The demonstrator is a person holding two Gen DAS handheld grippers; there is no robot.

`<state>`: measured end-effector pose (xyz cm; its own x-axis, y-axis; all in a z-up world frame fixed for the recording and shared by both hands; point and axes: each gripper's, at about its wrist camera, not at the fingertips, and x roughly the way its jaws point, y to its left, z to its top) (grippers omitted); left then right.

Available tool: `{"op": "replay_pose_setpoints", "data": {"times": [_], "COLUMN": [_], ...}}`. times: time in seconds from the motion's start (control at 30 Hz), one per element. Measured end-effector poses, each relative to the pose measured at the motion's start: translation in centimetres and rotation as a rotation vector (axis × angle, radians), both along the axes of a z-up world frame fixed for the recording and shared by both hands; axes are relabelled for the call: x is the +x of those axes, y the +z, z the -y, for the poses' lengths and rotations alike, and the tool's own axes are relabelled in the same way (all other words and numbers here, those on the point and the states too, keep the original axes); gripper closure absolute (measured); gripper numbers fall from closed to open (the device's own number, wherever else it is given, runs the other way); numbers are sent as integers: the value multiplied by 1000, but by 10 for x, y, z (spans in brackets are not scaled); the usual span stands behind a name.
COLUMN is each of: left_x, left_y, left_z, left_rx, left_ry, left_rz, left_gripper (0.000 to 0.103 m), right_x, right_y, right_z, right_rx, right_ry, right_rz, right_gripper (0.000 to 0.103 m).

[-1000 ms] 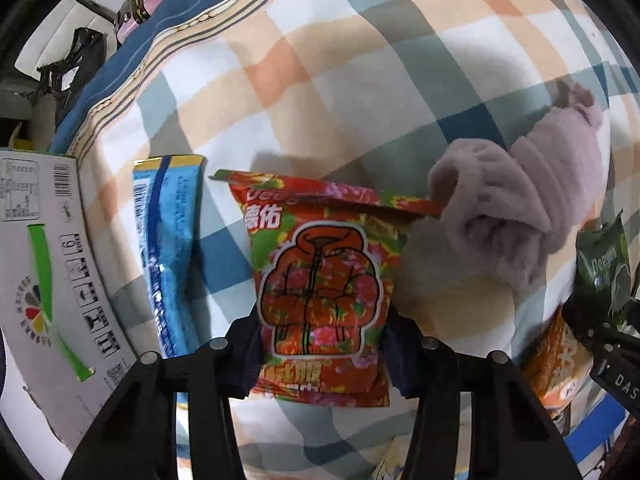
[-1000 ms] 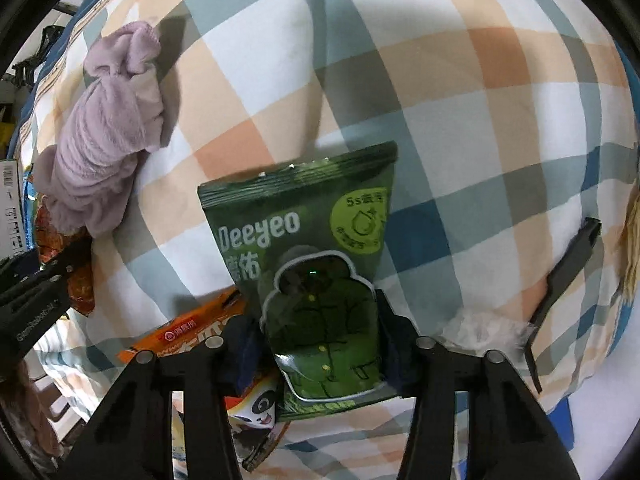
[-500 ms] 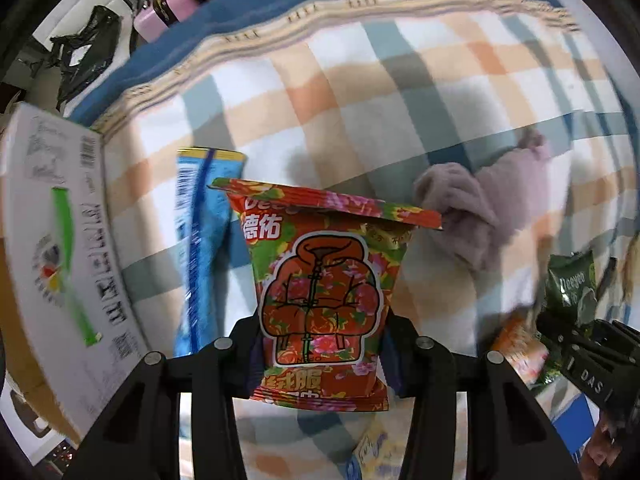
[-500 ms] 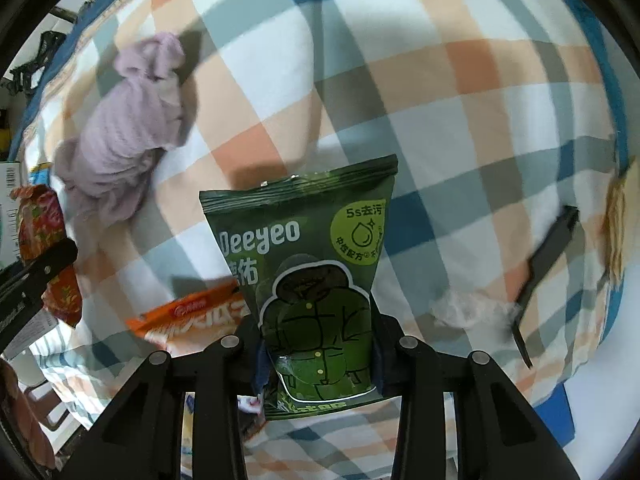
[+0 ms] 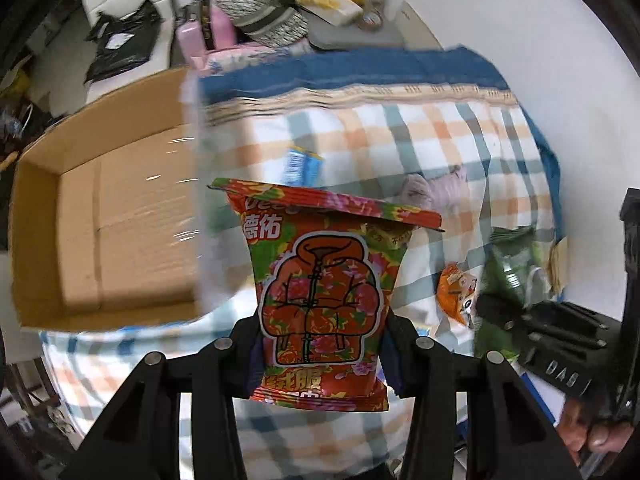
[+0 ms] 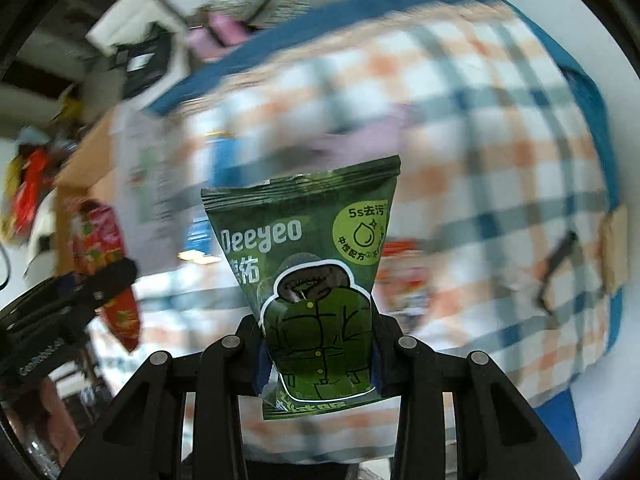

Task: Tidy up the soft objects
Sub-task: 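Carry both bags into the box and open both tools to release them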

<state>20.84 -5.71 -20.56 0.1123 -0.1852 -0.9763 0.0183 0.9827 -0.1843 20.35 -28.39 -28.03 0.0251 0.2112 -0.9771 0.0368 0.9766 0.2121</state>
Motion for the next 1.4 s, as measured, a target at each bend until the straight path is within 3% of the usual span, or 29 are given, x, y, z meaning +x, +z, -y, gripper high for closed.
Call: {"op": "replay_pose_setpoints", "data": {"times": [0.17, 0.27, 0.43, 0.57, 0.8, 0.93, 1.13, 1.27, 1.33, 1.4], "left_x": [4, 16, 50, 88, 136, 152, 164, 167, 169, 169], "left_y": [25, 24, 1, -35, -91, -116, -136, -138, -138, -137], "left_z": [-73, -123, -187, -225, -248, -249, -247, -247, -250, -252], "left_rx": [-12, -2, -13, -36, -91, -116, -134, -97, -73, -70], "left_ry": [88, 151, 221, 238, 221, 201, 181, 180, 196, 192], "left_rz": [25, 29, 0, -67, -178, -226, -241, -245, -250, -253], "left_gripper": [60, 60, 60, 60, 60, 60, 59, 59, 59, 58], "right_x": [-5, 7, 37, 72, 128, 152, 175, 186, 188, 191], "right_y": [47, 61, 52, 38, -15, -30, -54, -62, -62, -62], "right_z": [-108, -169, -249, -299, -330, -343, -355, -359, -359, -359], "right_rx": [114, 147, 120, 75, 12, -27, -99, -97, -100, -100], "right_ry": [138, 199, 218, 188, 142, 132, 147, 148, 147, 143], "right_rz": [31, 42, 37, 5, -51, -60, -44, -39, -33, -36], "right_gripper": [64, 64, 64, 64, 64, 64, 64, 63, 59, 42]}}
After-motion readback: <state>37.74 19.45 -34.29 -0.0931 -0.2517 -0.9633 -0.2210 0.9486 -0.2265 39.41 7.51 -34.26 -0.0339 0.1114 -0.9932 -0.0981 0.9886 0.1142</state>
